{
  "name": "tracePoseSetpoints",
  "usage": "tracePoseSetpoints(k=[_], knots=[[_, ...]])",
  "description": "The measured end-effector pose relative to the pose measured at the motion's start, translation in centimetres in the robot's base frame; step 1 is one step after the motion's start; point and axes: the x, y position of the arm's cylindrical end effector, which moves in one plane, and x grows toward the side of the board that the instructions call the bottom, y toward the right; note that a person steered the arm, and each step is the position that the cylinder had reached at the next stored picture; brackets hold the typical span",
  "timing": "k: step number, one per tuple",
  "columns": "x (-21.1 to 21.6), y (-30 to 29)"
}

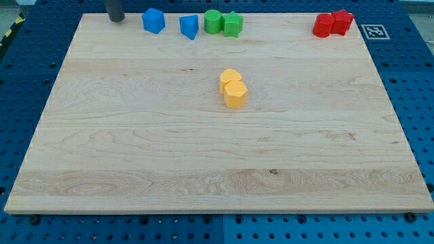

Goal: Move the cube to the left of the triangle

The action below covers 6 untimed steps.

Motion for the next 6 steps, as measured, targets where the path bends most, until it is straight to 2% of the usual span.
tracePoseSetpoints(k=[2,4,6], knots=[[0.1,3.7],[1.2,4.5],[1.3,8.5]])
